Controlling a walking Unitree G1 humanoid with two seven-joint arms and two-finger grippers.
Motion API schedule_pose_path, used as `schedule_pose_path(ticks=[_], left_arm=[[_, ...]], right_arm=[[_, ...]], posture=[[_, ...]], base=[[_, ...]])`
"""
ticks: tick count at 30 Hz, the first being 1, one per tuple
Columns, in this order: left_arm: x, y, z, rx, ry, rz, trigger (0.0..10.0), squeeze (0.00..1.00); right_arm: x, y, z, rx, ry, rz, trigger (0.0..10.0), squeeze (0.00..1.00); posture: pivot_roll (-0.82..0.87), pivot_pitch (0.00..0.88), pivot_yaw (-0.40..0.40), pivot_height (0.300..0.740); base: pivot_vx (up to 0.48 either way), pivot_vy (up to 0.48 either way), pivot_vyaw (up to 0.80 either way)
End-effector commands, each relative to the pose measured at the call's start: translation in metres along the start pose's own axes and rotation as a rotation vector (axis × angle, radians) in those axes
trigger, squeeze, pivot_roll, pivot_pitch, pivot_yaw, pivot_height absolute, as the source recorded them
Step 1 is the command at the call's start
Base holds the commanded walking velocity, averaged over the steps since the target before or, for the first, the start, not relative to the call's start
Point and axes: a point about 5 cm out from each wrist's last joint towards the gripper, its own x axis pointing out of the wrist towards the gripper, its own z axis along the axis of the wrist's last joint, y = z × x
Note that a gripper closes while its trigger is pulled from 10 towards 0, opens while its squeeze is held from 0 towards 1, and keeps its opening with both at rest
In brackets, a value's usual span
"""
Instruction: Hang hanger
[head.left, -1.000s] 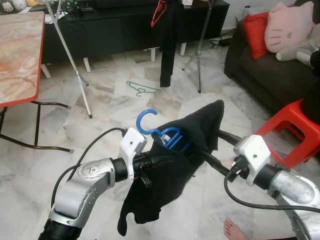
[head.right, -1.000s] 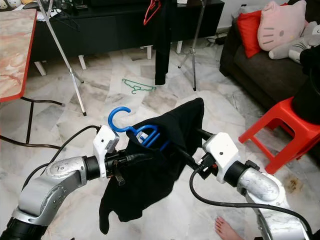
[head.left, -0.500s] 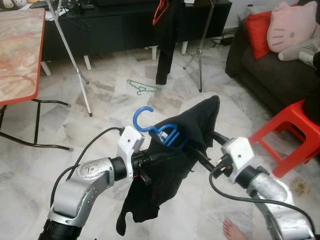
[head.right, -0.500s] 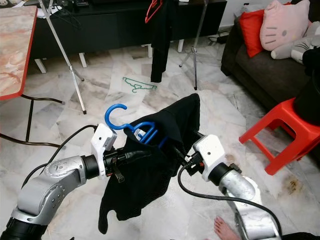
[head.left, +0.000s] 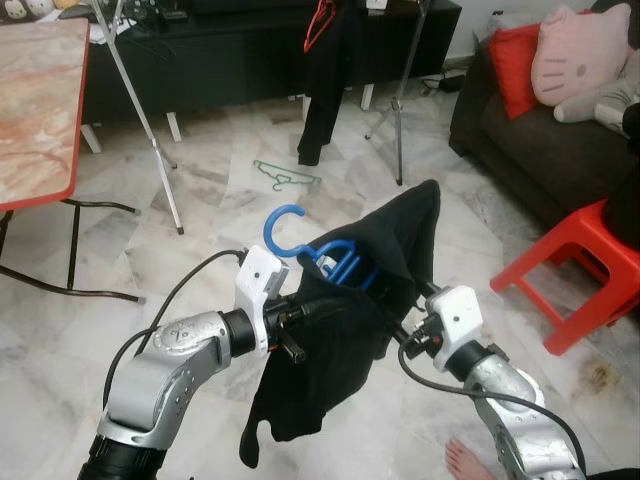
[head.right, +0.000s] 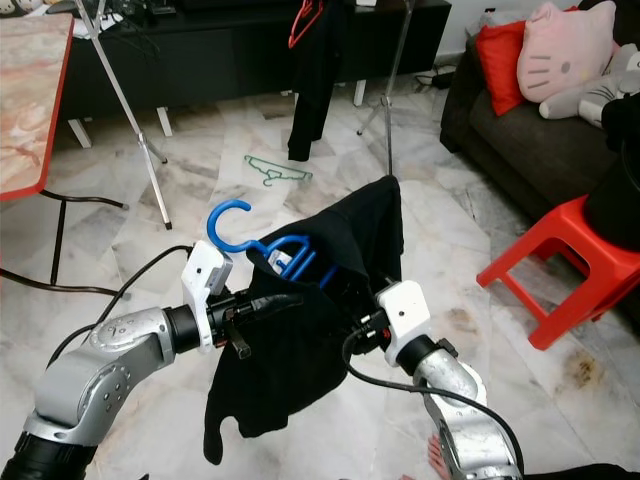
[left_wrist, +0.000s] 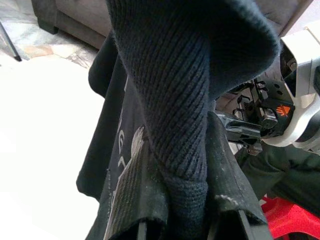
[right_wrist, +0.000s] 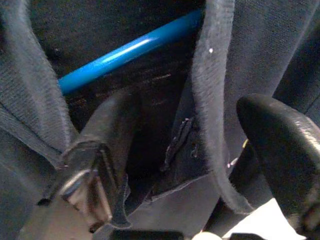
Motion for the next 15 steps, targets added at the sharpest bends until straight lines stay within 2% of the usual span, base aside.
schedule_pose_path(ticks=[1, 15], left_arm=[[0.0008, -0.0038, 0.0118, 0.019, -0.054, -0.026, 10.0, 0.00], [-0.0031, -0.0027, 0.0046, 0.014, -0.043, 0.004, 10.0, 0.00]], right_arm=[[-0.0015, -0.0037, -0.0031, -0.001, -0.003, -0.025, 0.0, 0.00], [0.0016, -0.0098, -0.0041, -0.031, -0.022, -0.058, 0.0, 0.00]], posture=[[-0.03, 0.111, -0.088, 0.740], [-0.03, 0.094, -0.104, 0.740]], base=[[0.000, 0.000, 0.00], [0.000, 0.000, 0.00]])
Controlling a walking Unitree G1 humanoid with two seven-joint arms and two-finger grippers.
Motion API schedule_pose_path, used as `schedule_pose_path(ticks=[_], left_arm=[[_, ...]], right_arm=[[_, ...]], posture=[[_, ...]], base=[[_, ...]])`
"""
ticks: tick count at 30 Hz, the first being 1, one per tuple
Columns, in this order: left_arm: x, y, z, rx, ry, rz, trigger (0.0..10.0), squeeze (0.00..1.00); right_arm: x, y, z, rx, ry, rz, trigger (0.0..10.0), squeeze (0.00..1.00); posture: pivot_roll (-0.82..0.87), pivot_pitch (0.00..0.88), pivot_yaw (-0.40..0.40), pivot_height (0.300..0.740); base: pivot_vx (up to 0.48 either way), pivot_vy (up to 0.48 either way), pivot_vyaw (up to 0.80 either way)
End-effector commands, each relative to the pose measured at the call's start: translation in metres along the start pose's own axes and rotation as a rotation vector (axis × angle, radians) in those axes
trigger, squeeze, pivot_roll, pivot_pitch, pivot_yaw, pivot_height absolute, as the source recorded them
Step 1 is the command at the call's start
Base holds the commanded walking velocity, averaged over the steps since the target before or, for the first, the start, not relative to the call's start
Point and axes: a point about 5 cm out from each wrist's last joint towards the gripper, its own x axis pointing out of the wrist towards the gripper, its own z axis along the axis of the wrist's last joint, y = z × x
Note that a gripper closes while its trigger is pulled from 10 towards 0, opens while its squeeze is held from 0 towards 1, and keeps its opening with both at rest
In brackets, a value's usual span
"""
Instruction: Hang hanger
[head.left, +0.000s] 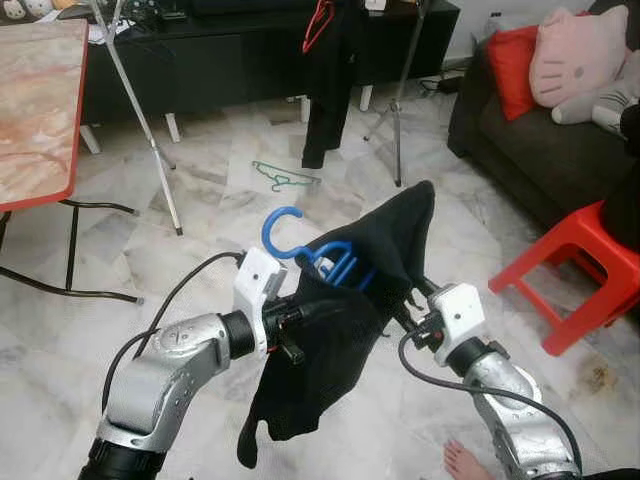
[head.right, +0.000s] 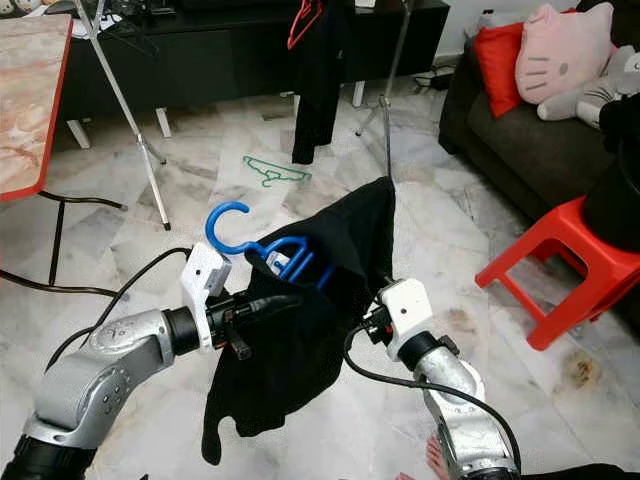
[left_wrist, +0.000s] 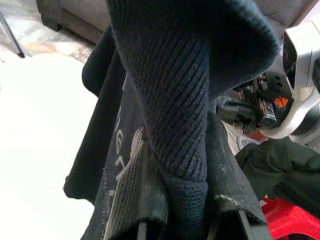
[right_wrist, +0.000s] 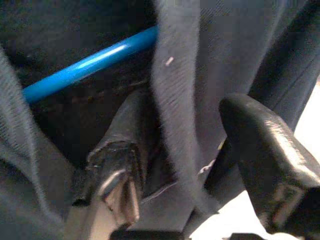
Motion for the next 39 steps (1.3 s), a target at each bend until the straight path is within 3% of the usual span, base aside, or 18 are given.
schedule_pose_path(ticks=[1, 33, 38, 39], left_arm=[[-0.002, -0.003, 0.009, 0.026, -0.052, -0.012, 10.0, 0.00], [-0.007, -0.001, 0.003, 0.039, -0.018, 0.003, 10.0, 0.00], [-0.014, 0.006, -0.012, 0.108, 0.095, 0.042, 10.0, 0.00], [-0.021, 0.012, -0.023, 0.161, 0.183, 0.069, 10.0, 0.00]], right_arm=[[-0.002, -0.003, -0.002, -0.006, 0.000, -0.014, 0.0, 0.00], [0.007, -0.003, 0.001, -0.030, -0.012, 0.014, 0.0, 0.00], [0.008, -0.003, 0.002, -0.043, -0.009, 0.022, 0.0, 0.00], [0.008, -0.005, 0.002, -0.048, -0.004, 0.020, 0.0, 0.00]], posture=[[-0.03, 0.092, -0.105, 0.740], [-0.02, 0.052, -0.105, 0.740], [-0.02, 0.061, -0.105, 0.740], [-0.01, 0.067, -0.105, 0.740]], base=[[0.000, 0.000, 0.00], [0.000, 0.000, 0.00], [0.000, 0.000, 0.00], [0.000, 0.000, 0.00]])
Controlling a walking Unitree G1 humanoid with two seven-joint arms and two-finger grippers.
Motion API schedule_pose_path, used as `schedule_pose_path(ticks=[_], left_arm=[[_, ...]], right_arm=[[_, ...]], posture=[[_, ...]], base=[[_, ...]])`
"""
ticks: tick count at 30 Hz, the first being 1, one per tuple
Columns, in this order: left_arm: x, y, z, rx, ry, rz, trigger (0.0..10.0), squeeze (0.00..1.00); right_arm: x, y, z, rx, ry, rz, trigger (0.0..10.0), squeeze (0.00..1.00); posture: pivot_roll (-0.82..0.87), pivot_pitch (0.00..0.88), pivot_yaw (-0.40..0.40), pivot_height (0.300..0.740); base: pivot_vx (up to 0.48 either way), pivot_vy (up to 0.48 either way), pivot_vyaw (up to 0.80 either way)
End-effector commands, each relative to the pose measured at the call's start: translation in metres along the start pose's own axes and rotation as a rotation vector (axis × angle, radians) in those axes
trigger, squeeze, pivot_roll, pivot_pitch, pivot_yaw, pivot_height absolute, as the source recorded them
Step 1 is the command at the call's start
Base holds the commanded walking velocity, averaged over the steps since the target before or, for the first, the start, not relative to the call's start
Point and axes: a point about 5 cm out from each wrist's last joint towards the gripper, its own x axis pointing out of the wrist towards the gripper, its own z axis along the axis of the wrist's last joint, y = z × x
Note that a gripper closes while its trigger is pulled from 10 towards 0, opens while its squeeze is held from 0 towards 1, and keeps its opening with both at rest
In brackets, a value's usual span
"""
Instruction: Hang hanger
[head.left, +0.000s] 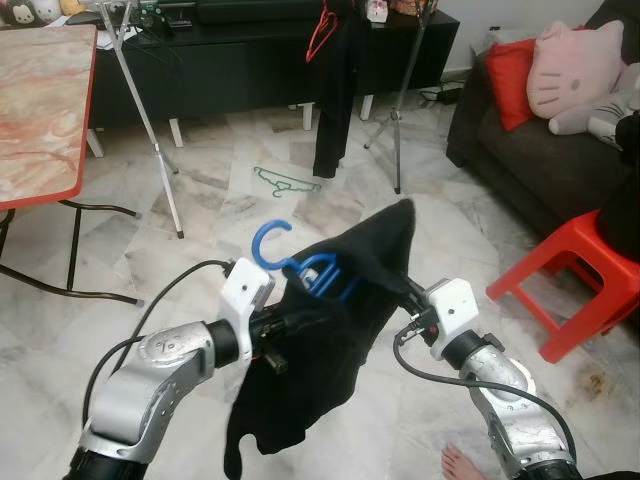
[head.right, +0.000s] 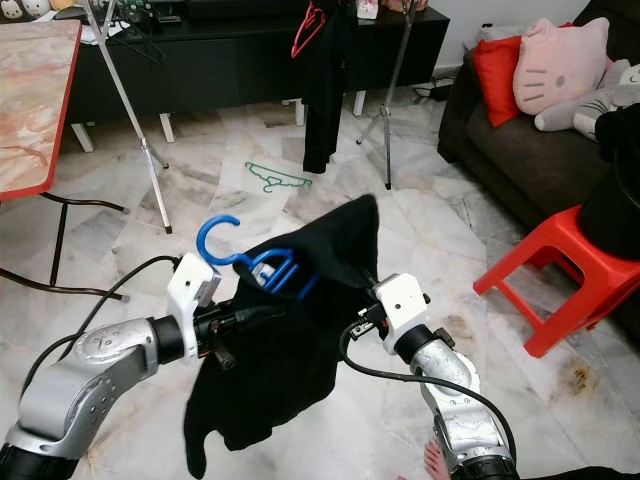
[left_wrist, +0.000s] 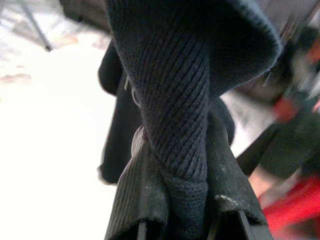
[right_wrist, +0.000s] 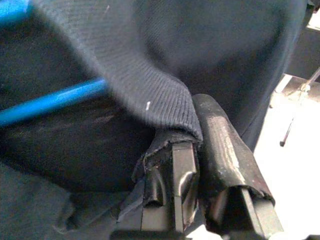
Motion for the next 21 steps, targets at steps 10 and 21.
schedule_pose_path(ticks=[10, 21], left_arm=[[-0.033, 0.010, -0.050, 0.176, 0.345, -0.024, 10.0, 0.00], [-0.069, 0.019, -0.028, 0.232, 0.253, -0.178, 10.0, 0.00]], right_arm=[[0.000, -0.008, -0.003, -0.042, 0.040, 0.012, 0.0, 0.00], [-0.008, -0.015, -0.025, -0.092, 0.193, 0.060, 0.0, 0.00]], posture=[[-0.01, 0.084, -0.106, 0.740], [-0.01, 0.095, -0.109, 0.740]], base=[[0.000, 0.000, 0.00], [0.000, 0.000, 0.00]])
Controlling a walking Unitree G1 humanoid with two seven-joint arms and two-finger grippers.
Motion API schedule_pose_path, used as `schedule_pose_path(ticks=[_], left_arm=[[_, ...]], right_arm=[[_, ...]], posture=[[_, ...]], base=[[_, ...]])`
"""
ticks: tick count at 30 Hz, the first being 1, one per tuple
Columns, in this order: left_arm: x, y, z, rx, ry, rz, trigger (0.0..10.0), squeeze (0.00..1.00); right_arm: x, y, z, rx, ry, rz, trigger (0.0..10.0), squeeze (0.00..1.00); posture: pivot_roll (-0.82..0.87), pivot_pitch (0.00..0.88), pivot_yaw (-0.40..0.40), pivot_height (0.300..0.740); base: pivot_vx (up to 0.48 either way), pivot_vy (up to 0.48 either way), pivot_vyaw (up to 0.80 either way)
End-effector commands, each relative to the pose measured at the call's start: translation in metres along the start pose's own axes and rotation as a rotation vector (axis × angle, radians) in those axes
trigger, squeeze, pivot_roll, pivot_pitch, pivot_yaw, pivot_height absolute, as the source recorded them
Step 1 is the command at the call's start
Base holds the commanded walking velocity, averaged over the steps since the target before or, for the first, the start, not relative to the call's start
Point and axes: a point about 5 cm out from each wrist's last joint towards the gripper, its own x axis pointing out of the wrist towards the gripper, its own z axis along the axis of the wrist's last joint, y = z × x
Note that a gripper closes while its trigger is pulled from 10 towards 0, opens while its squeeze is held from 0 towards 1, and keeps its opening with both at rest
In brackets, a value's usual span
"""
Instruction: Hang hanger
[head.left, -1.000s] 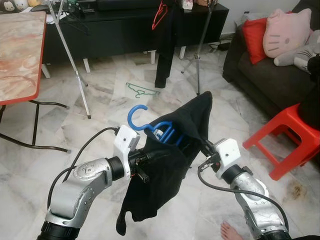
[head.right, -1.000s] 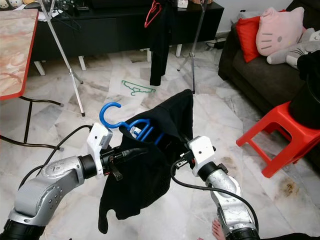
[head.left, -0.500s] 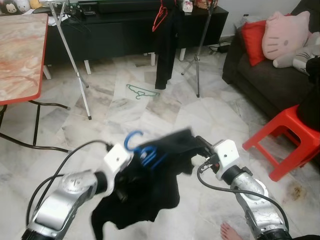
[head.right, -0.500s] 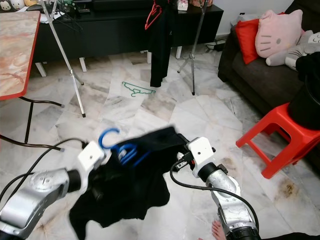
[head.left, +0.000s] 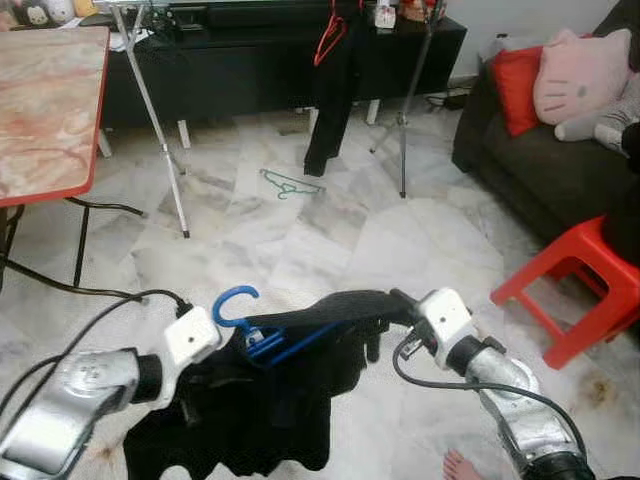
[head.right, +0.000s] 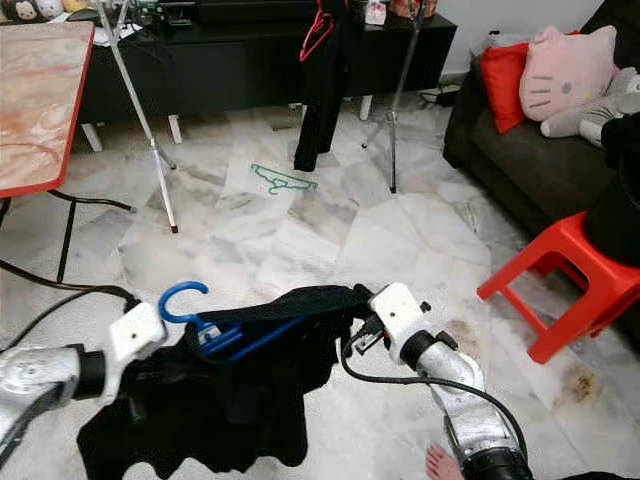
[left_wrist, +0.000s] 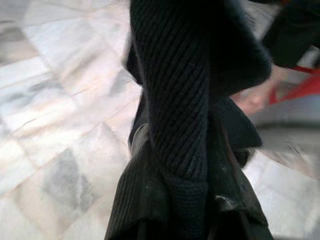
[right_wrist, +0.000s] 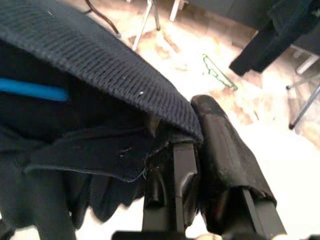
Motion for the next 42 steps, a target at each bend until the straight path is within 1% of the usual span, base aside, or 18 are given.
schedule_pose_path(ticks=[1, 4, 6, 7, 9, 14, 20, 25, 29, 31, 33, 34, 35, 36, 38, 39, 40, 42], left_arm=[[-0.009, -0.004, 0.002, 0.047, 0.003, -0.053, 10.0, 0.00], [-0.013, -0.005, -0.003, 0.056, 0.019, -0.087, 10.0, 0.00], [-0.017, -0.011, -0.005, 0.082, 0.037, -0.167, 10.0, 0.00], [-0.017, -0.011, -0.005, 0.082, 0.037, -0.167, 10.0, 0.00], [-0.017, -0.012, -0.012, 0.132, 0.121, -0.207, 10.0, 0.00], [-0.019, -0.005, -0.002, 0.134, 0.029, -0.175, 10.0, 0.00], [-0.028, -0.006, 0.008, 0.175, -0.047, -0.223, 10.0, 0.00], [-0.029, -0.012, 0.006, 0.219, 0.017, -0.287, 10.0, 0.00], [-0.024, -0.016, -0.001, 0.254, 0.082, -0.327, 10.0, 0.00], [-0.018, -0.019, -0.009, 0.293, 0.152, -0.343, 10.0, 0.00], [-0.016, -0.020, -0.010, 0.297, 0.159, -0.345, 10.0, 0.00], [-0.011, -0.022, -0.012, 0.298, 0.164, -0.344, 10.0, 0.00], [-0.009, -0.023, -0.012, 0.293, 0.160, -0.339, 10.0, 0.00], [-0.007, -0.024, -0.013, 0.291, 0.156, -0.336, 10.0, 0.00], [-0.004, -0.026, -0.014, 0.284, 0.146, -0.335, 10.0, 0.00], [-0.004, -0.027, -0.014, 0.279, 0.141, -0.337, 10.0, 0.00], [-0.003, -0.027, -0.014, 0.272, 0.137, -0.337, 10.0, 0.00], [-0.003, -0.027, -0.014, 0.268, 0.133, -0.335, 10.0, 0.00]], right_arm=[[-0.006, -0.009, -0.007, -0.004, 0.041, -0.023, 0.0, 0.00], [-0.006, -0.010, -0.009, -0.004, 0.049, -0.023, 0.0, 0.00], [-0.007, -0.013, -0.012, -0.011, 0.065, -0.024, 0.0, 0.00], [-0.007, -0.013, -0.012, -0.011, 0.065, -0.024, 0.0, 0.00], [-0.008, -0.013, -0.013, -0.016, 0.073, -0.016, 0.0, 0.00], [-0.009, -0.014, -0.016, -0.020, 0.086, -0.009, 0.0, 0.00], [-0.012, -0.012, -0.023, -0.017, 0.112, 0.006, 0.0, 0.00], [-0.010, -0.009, -0.027, -0.005, 0.126, -0.001, 0.0, 0.00], [-0.009, -0.009, -0.029, -0.001, 0.132, -0.001, 0.0, 0.00], [-0.008, -0.009, -0.029, 0.005, 0.132, -0.006, 0.0, 0.00], [-0.008, -0.009, -0.029, 0.007, 0.131, -0.007, 0.0, 0.00], [-0.007, -0.009, -0.029, 0.019, 0.129, -0.012, 0.0, 0.00], [-0.006, -0.009, -0.028, 0.021, 0.127, -0.012, 4.2, 0.00], [-0.006, -0.008, -0.028, 0.029, 0.125, -0.008, 10.0, 0.00], [-0.005, -0.007, -0.027, 0.049, 0.121, 0.006, 10.0, 0.00], [-0.004, -0.006, -0.027, 0.057, 0.121, 0.013, 10.0, 0.88], [-0.004, -0.005, -0.027, 0.067, 0.122, 0.027, 10.0, 1.00], [-0.004, -0.002, -0.028, 0.084, 0.124, 0.064, 10.0, 1.00]], posture=[[0.00, 0.096, -0.109, 0.740], [0.00, 0.097, -0.109, 0.740], [-0.01, 0.099, -0.111, 0.740], [-0.01, 0.099, -0.111, 0.740], [-0.01, 0.099, -0.111, 0.740], [-0.01, 0.099, -0.116, 0.740], [0.00, 0.101, -0.121, 0.740], [0.00, 0.101, -0.121, 0.740], [0.00, 0.099, -0.121, 0.740], [0.00, 0.097, -0.120, 0.740], [0.00, 0.096, -0.120, 0.740], [0.00, 0.096, -0.120, 0.740], [0.00, 0.097, -0.119, 0.740], [0.00, 0.096, -0.119, 0.740], [0.00, 0.096, -0.119, 0.740], [0.00, 0.096, -0.119, 0.740], [0.00, 0.096, -0.119, 0.740], [0.00, 0.096, -0.119, 0.740]], base=[[0.000, 0.000, 0.00], [0.000, 0.000, 0.00], [0.000, 0.000, 0.00], [0.000, 0.000, 0.00], [0.000, 0.000, 0.00], [0.000, 0.000, 0.00], [0.000, 0.000, 0.00], [0.000, 0.000, 0.00], [0.000, 0.000, 0.00], [0.000, 0.000, 0.00], [0.000, 0.000, 0.00], [0.000, 0.000, 0.00], [0.000, 0.000, 0.00], [0.000, 0.000, 0.00], [0.000, 0.000, 0.00], [0.000, 0.000, 0.00], [0.000, 0.000, 0.00], [0.000, 0.000, 0.00]])
